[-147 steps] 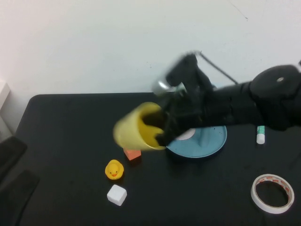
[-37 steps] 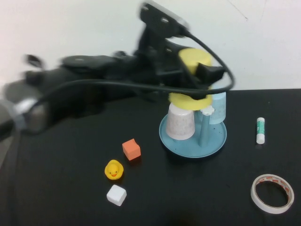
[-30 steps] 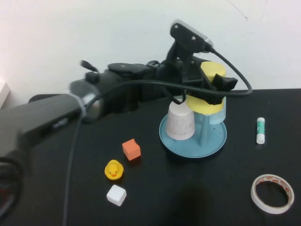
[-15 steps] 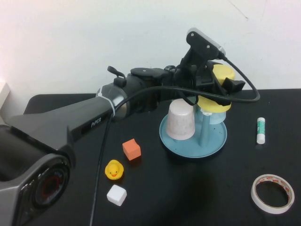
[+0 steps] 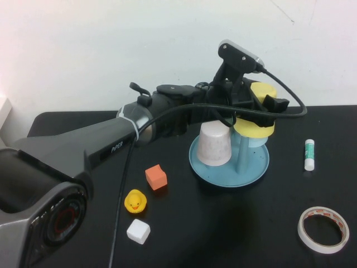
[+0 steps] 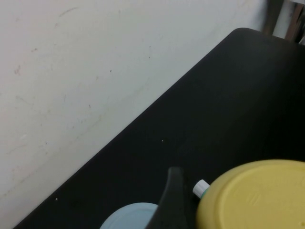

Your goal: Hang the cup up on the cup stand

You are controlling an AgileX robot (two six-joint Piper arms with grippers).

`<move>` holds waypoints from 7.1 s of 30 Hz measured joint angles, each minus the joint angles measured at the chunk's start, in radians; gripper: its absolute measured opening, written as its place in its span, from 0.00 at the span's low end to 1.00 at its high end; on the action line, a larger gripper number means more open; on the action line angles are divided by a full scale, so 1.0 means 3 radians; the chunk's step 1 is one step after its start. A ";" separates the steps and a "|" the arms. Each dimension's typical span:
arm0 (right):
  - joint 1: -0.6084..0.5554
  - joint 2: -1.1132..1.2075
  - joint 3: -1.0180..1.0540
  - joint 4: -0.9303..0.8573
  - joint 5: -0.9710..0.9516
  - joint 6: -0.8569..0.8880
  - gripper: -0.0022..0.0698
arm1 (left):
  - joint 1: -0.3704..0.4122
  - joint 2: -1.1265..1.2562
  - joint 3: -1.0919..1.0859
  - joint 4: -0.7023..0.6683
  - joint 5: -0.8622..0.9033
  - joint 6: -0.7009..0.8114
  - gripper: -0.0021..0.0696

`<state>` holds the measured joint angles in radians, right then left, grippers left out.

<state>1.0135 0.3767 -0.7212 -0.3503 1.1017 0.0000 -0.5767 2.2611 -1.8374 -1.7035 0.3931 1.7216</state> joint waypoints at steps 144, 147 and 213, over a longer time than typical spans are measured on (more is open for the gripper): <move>0.0000 -0.0005 0.0000 -0.0005 0.0013 0.0000 0.03 | 0.1879 -0.7373 0.5573 0.4997 -0.0294 -0.4423 0.03; 0.0000 -0.0005 0.0000 -0.0005 0.0013 0.0000 0.03 | 0.1879 -0.7524 0.5909 0.5357 -0.0810 -0.4630 0.03; -0.1004 -0.0316 0.0142 0.0252 -0.0919 -0.0453 0.03 | 0.1879 -0.7578 0.6179 0.5726 -0.0253 -0.5547 0.03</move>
<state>0.7122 0.2819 -0.6786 -0.2747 0.8260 -0.1360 -0.0130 -0.0122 0.0164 0.0143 0.3171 0.0574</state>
